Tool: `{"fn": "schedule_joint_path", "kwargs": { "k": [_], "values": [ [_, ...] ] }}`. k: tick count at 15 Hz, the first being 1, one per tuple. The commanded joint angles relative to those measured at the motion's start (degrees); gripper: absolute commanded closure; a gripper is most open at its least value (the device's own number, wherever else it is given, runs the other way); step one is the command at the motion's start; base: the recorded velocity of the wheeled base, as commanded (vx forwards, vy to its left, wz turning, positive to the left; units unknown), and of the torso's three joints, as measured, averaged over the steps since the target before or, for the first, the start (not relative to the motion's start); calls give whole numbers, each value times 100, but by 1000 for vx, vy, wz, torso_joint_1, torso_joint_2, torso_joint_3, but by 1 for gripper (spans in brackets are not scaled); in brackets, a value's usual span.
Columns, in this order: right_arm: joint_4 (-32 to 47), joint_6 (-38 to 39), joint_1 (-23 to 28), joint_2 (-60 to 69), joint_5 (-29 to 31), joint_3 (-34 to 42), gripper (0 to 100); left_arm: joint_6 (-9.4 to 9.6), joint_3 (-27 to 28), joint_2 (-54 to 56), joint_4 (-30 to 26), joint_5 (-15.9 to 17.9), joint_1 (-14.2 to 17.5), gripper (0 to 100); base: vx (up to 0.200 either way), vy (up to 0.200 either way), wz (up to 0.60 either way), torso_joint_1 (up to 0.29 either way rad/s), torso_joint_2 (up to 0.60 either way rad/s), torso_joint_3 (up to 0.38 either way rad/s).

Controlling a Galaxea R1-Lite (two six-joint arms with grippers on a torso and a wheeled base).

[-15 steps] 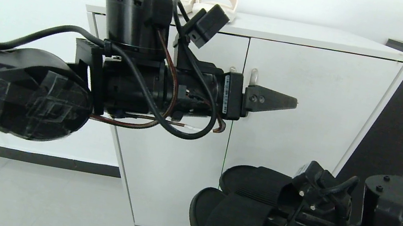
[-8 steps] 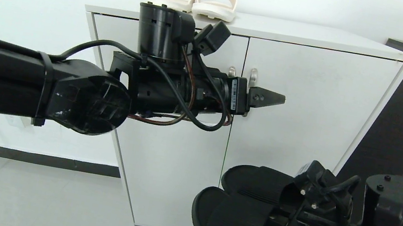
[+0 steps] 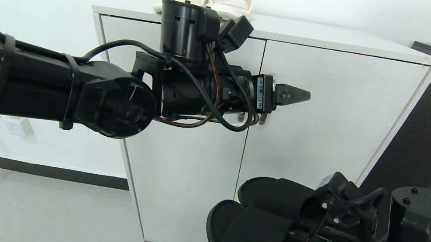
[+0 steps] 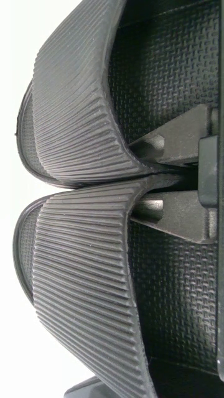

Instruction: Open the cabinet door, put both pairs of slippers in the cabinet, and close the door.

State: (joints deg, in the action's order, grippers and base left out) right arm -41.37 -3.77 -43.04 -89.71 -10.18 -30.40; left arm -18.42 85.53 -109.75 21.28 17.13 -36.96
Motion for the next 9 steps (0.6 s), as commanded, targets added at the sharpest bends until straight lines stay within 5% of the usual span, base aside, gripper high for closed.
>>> {"fn": "schedule_joint_path", "kwargs": {
  "k": [1, 2, 3, 9],
  "values": [
    [-2, -1, -2, 15, -2, -1, 100, -4, 43, -99, -10, -16, 5, 0, 0, 0, 0, 0, 0, 0],
    [-2, -1, -2, 24, -2, -1, 100, -4, 43, -108, -10, -16, 5, 0, 0, 0, 0, 0, 0, 0],
    [-2, -1, -2, 24, -2, 8, 100, -4, 34, -108, -10, -8, 5, 100, 0, 0, 0, 0, 0, 0],
    [-2, 8, -11, 41, -37, 34, 100, -30, -309, 86, 7, 10, -13, 100, 0, 0, 0, 0, 0, 0]
  ]
}}
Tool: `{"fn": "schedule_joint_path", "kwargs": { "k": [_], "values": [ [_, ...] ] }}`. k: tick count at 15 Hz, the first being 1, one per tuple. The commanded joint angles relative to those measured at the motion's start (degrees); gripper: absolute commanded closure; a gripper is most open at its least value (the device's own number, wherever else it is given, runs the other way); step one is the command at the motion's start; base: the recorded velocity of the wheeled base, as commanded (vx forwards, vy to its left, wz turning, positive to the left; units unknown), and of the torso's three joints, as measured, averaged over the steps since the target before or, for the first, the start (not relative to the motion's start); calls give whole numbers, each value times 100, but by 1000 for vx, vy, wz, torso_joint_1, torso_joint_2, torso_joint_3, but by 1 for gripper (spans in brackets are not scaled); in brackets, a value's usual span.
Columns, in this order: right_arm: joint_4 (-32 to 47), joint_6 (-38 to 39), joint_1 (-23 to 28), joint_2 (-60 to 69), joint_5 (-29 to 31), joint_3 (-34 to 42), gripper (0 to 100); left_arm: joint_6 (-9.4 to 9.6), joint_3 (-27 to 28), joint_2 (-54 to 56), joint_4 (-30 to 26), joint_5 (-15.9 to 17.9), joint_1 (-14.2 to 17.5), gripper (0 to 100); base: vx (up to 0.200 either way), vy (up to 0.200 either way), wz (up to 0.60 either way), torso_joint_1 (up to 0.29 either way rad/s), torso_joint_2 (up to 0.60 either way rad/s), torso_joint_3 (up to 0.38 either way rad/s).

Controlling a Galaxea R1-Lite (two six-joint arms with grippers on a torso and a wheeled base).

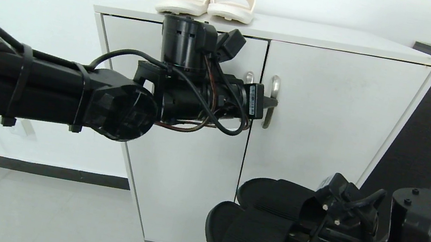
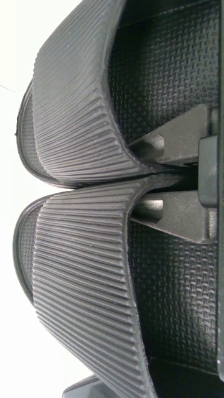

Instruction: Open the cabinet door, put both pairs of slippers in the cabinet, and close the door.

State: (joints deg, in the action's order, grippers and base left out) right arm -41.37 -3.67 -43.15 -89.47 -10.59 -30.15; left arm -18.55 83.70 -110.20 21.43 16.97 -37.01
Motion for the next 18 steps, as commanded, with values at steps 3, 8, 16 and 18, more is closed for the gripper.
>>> {"fn": "schedule_joint_path", "kwargs": {
  "k": [3, 8, 16, 18],
  "values": [
    [-2, 7, -35, 96, -259, 114, 100, 1, -539, 438, 10, 35, -105, 100, 0, 0, 0, 0, 0, 0],
    [33, -64, -141, 571, -1155, 510, 100, -17, -1594, 1089, 757, 8, -377, 100, 0, 0, 0, 0, 0, 0],
    [42, -345, -352, 606, -1173, 756, 100, -491, -2174, 1317, 1575, 35, -25, 100, 0, 0, 0, 0, 0, 0],
    [42, -354, -352, 579, -1173, 782, 100, -491, -2121, 1168, 1619, 61, 98, 100, 0, 0, 0, 0, 0, 0]
  ]
}}
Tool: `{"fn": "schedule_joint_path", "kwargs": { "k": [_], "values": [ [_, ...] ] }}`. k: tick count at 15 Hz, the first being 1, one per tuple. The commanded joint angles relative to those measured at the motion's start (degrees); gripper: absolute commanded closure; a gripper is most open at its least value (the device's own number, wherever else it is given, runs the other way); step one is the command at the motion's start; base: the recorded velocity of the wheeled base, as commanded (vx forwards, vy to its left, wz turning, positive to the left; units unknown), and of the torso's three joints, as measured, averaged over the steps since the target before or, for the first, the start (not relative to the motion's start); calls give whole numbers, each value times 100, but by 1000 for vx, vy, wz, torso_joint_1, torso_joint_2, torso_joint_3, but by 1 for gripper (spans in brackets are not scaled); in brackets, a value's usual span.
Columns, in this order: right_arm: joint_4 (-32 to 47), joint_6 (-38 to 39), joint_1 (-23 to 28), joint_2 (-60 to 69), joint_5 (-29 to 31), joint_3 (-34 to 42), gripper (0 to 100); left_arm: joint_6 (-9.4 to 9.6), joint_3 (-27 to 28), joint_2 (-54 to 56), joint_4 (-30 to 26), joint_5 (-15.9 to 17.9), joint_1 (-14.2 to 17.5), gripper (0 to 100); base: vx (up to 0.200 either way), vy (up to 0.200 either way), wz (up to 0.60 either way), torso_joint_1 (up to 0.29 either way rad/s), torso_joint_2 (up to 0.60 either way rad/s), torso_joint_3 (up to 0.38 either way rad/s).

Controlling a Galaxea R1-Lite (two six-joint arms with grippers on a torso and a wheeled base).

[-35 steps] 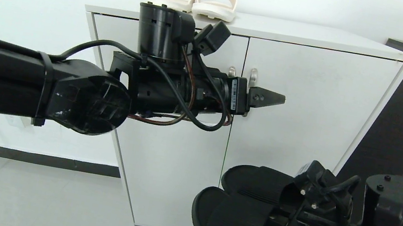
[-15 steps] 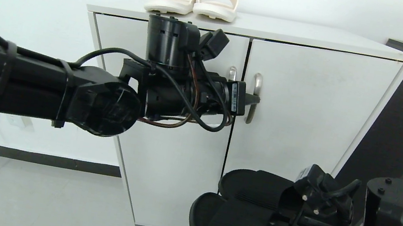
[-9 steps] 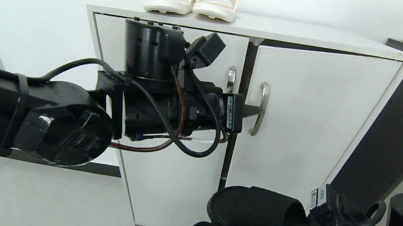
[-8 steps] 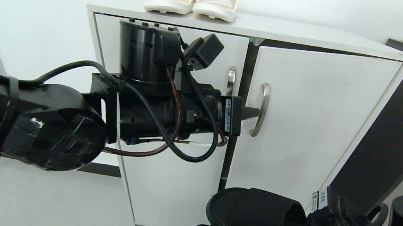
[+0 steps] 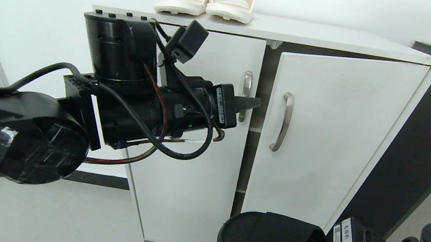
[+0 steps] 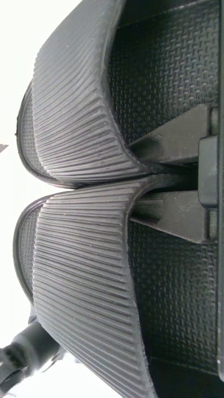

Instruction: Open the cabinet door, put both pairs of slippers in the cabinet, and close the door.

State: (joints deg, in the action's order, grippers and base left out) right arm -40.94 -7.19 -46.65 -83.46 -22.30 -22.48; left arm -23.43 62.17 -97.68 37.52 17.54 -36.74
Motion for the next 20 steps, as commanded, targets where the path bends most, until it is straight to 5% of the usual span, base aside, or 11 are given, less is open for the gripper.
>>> {"fn": "schedule_joint_path", "kwargs": {
  "k": [1, 12, 15, 20],
  "values": [
    [-2, -1, -19, -30, -3, 24, 100, -4, 146, -234, 9, 4, 106, 100, 0, 0, 0, 0, 0, 0],
    [-2, -1, -239, -145, 6, 235, 100, -39, 1359, -1420, -8, -58, 211, 100, 0, 0, 0, 0, 0, 0],
    [-2, -10, -309, -189, 6, 235, 100, -48, 1429, -1508, 18, -286, 176, 100, -200, 0, 0, 5, 2, 5],
    [-2, -10, -388, -215, 6, 262, 100, -4, 726, -1174, 528, -427, -588, 100, -200, 0, 0, 1, 5, 3]
  ]
}}
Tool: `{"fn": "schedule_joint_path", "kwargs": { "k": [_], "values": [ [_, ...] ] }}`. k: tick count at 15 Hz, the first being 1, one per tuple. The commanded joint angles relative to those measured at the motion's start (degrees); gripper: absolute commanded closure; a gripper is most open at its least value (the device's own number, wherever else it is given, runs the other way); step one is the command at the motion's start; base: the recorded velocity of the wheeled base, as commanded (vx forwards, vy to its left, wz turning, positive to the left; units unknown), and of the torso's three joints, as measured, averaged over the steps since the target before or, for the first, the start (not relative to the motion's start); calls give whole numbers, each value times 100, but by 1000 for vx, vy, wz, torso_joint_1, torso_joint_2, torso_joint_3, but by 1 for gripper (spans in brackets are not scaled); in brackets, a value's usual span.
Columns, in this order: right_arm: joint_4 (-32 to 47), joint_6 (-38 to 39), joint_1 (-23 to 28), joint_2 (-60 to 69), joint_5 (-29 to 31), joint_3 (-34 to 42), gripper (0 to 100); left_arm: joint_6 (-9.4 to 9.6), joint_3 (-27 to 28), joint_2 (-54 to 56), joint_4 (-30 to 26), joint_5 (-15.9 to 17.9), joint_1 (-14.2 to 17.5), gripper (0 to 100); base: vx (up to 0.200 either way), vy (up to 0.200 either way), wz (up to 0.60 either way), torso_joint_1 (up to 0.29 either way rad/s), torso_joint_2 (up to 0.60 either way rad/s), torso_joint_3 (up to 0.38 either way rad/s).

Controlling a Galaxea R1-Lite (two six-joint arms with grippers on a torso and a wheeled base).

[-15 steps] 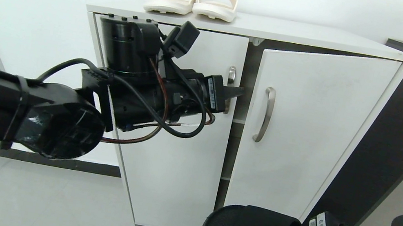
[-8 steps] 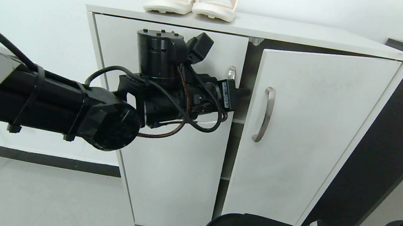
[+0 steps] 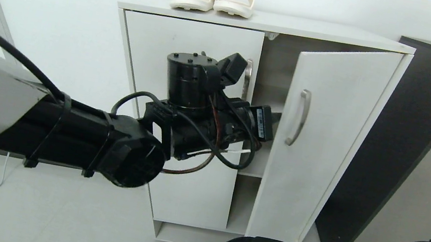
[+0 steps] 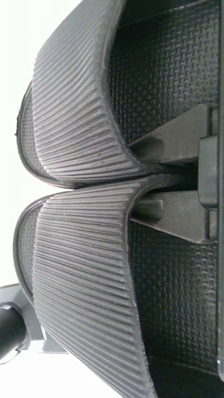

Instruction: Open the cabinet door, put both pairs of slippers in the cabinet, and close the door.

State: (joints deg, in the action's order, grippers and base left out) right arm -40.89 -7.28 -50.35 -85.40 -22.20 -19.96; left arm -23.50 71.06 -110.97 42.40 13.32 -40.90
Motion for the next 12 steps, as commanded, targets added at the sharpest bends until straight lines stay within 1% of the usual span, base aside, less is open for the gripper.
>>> {"fn": "schedule_joint_path", "kwargs": {
  "k": [1, 2, 5, 6, 7, 9, 10, 11, 12],
  "values": [
    [-7, -2, -45, -21, -4, 9, 100, -5, -206, 199, 102, -5, -199, 100, -200, 0, 0, -7, -2, 2],
    [-7, -2, -45, -21, 5, 18, 100, -5, -233, 216, 137, -5, -199, 100, -200, 0, 0, 2, -2, -2],
    [-16, -2, -63, -21, 5, 18, 100, -5, -426, 216, 383, -23, -129, 100, 0, 0, 0, 0, 0, 0],
    [-25, -2, -63, -21, 5, 18, 100, 4, -479, 234, 401, -32, -32, 100, 0, 0, 0, 0, 0, 0],
    [-42, -2, -63, -21, -4, 9, 100, 4, -576, 304, 401, -137, 82, 100, 0, 0, 0, 0, 0, 0],
    [-42, 60, 34, -30, 31, -105, 100, -14, -813, 638, 339, -559, 293, 100, 0, 0, 0, 0, 0, 0],
    [-16, 121, 289, -109, 75, -272, 100, -5, -1085, 893, 339, -823, 372, 100, 0, 0, 0, 0, 0, 0],
    [-25, 271, 623, -276, 453, -421, 100, -5, -1411, 1245, 339, -1078, 451, 100, 0, 0, 0, 0, 0, 0],
    [-51, 403, 825, -417, 902, -527, 100, 4, -1622, 1552, 322, -1253, 548, 100, 0, 0, 0, 0, 0, 0]
  ]
}}
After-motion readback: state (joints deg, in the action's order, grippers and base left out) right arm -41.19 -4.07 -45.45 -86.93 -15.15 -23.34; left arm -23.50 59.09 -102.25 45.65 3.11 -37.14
